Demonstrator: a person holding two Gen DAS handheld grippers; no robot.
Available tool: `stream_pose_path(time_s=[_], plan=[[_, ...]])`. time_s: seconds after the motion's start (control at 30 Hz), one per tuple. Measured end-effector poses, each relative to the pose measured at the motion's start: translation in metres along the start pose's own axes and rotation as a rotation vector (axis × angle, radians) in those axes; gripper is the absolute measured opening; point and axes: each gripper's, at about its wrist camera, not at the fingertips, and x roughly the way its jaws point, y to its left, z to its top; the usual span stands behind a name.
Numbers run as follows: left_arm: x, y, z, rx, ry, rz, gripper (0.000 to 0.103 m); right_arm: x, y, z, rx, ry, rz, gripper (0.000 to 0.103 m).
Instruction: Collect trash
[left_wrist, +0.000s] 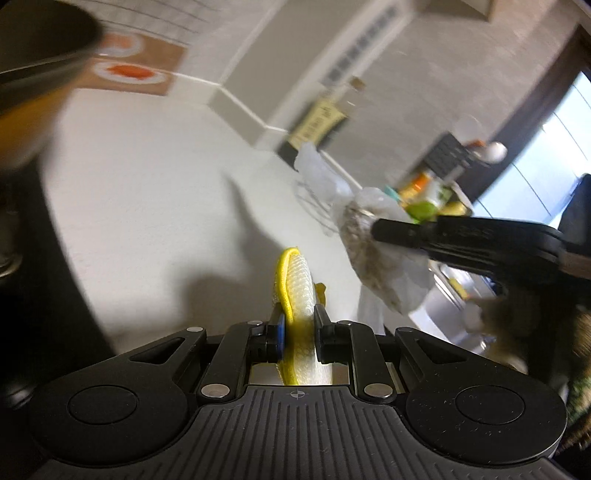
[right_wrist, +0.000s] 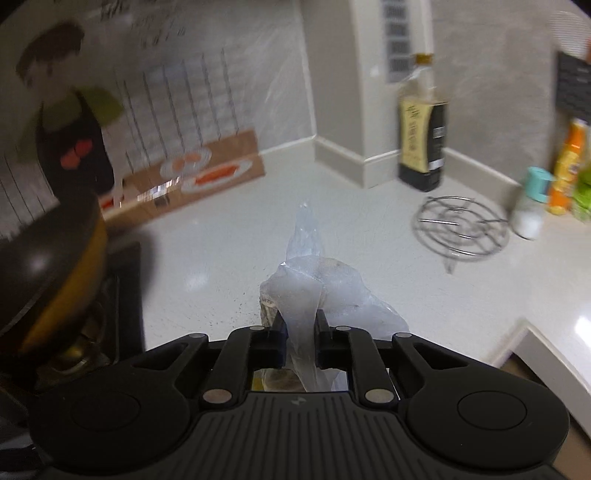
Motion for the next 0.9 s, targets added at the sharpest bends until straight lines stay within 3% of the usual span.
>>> stream_pose_path(time_s=[0.27,0.4,0.6,0.9], plan=[[0.059,-0.066,-0.031,0.094,0.173,-0.092,0.019,-0.092,-0.066,-0.05,0.097,-0.085,-0.097,0.013],[0.113,-0.087,-0.069,0.057,0.324,-0.069,0.019,-0.119,-0.12,-0.092,0.175,-0.059,-0.174,0.013],[0.21,-0.097,-0.14,-0.004,0.495,0.033,0.019,-0.134,-0.193,-0.165,0.289,0.017,-0.251,0.013],[0.349,-0.075,-0.228,0.001,0.569,0.12,0.02,-0.123,-0.255,-0.233,0.388,0.067,-0.245,0.012]])
